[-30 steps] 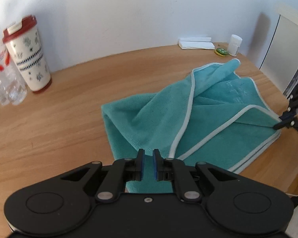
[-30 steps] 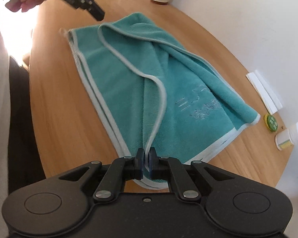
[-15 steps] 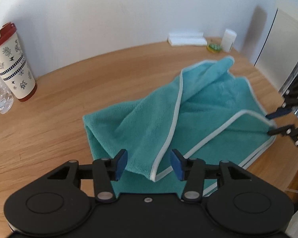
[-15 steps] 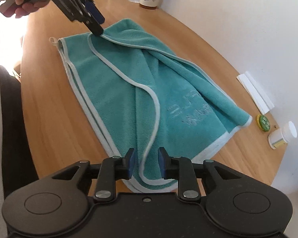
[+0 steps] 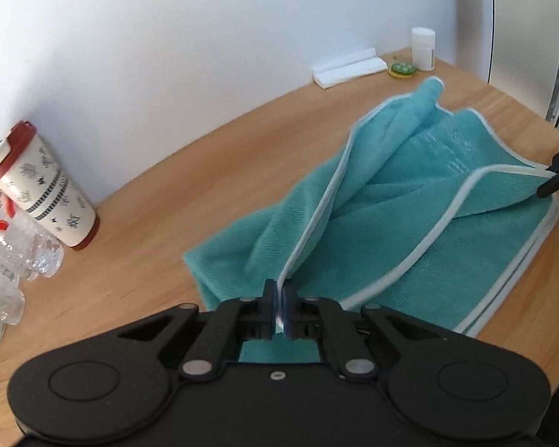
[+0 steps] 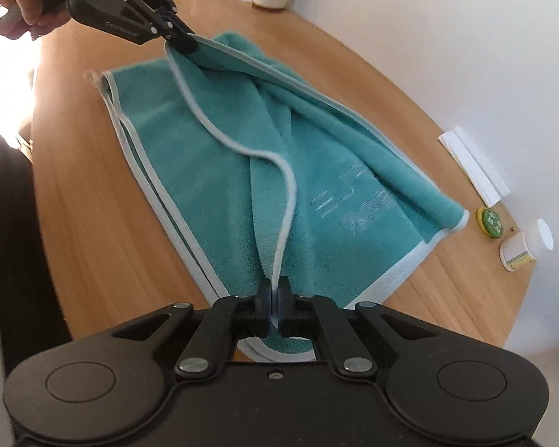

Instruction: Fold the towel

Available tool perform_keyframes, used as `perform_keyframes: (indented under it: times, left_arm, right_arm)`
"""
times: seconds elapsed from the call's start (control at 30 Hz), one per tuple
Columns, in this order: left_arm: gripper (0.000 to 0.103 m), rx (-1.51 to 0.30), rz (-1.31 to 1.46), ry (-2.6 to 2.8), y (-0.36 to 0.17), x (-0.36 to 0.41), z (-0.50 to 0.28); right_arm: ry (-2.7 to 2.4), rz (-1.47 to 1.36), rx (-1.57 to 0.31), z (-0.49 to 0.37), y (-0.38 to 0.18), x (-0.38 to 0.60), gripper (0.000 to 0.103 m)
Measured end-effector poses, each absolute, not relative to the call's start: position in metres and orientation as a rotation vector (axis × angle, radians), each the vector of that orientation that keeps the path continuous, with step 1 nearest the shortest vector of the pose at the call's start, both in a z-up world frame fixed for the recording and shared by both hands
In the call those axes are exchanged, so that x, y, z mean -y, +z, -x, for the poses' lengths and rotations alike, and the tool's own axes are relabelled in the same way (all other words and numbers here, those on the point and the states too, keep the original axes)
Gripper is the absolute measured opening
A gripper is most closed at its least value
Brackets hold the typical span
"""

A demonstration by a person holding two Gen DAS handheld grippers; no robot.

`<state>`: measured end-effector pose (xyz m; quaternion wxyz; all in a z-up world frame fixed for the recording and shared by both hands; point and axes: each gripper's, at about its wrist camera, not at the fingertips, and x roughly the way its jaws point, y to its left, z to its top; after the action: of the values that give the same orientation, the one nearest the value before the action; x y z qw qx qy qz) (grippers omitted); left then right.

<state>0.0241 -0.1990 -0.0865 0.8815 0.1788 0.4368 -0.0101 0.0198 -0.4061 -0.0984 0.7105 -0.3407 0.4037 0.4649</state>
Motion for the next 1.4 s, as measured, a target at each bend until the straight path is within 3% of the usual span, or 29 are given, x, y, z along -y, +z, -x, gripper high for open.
perform_keyframes:
  times: [0.2, 0.5, 0.7, 0.77, 0.8, 0.9, 1.0, 1.1, 1.17, 1.27, 1.4]
  left_arm:
    - [0.003, -0.920, -0.426, -0.052, -0.078, 0.192, -0.002]
    - [0.003, -1.014, -0.507, -0.123, -0.115, 0.189, 0.017]
    - [0.005, -1.045, -0.518, -0.173, -0.127, 0.189, 0.022]
    - [0.009, -1.062, -0.442, -0.181, -0.123, 0.181, 0.018]
    - [0.015, -1.076, -0.386, -0.189, -0.120, 0.176, 0.015]
    - [0.063, -1.136, -0.216, -0.200, -0.114, 0.157, 0.005]
    - [0.064, -1.172, -0.069, -0.173, -0.108, 0.138, -0.003]
    - [0.074, -1.188, 0.026, -0.135, -0.103, 0.125, -0.010]
    - [0.081, -1.187, 0.078, -0.104, -0.098, 0.118, -0.015]
    - [0.086, -1.190, 0.140, -0.079, -0.090, 0.110, -0.023]
    - [0.100, -1.235, 0.196, -0.047, -0.086, 0.104, -0.030]
  right_arm:
    - [1.055, 0.848, -0.867, -0.011, -0.097, 0.407, 0.002]
    - [1.076, 0.969, -0.903, 0.005, -0.127, 0.399, 0.006]
    - [1.033, 0.840, -0.992, -0.026, -0.093, 0.411, 0.019]
    - [0.969, 0.763, -0.978, -0.049, -0.078, 0.413, 0.031]
    - [0.950, 0.740, -0.969, -0.060, -0.074, 0.411, 0.032]
    - [0.887, 0.683, -0.955, -0.102, -0.065, 0.398, 0.032]
    - [0.851, 0.635, -0.956, -0.149, -0.069, 0.378, 0.032]
    - [0.832, 0.609, -0.972, -0.185, -0.076, 0.361, 0.034]
    - [0.842, 0.602, -0.982, -0.200, -0.081, 0.354, 0.043]
    - [0.933, 0.681, -1.046, -0.221, -0.097, 0.335, 0.043]
    - [1.071, 0.820, -1.112, -0.237, -0.117, 0.308, 0.043]
